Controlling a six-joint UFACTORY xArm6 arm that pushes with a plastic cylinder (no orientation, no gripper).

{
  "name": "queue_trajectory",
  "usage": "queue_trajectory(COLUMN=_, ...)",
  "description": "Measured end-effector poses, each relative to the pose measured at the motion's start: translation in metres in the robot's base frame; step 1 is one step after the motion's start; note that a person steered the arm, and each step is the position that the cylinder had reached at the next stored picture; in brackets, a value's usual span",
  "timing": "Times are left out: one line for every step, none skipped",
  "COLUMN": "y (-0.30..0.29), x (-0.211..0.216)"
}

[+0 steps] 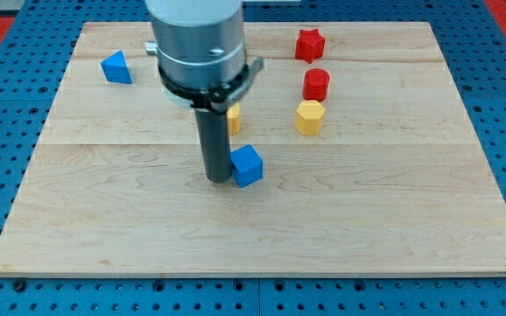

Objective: Push blue cube diagonally bottom right of yellow heart

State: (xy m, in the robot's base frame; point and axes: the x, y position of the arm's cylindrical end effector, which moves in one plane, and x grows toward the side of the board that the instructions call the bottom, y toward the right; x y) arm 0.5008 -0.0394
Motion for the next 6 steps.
queue_trajectory(y=0.005, x=0.013)
queue_trajectory(y=0.036, x=0.048)
queue_trajectory(y=0.038, x=0.031)
queue_trajectory(y=0.038, x=0.009)
queue_trajectory(y=0.038, x=-0.004)
queue_trajectory(y=0.038, x=-0.013)
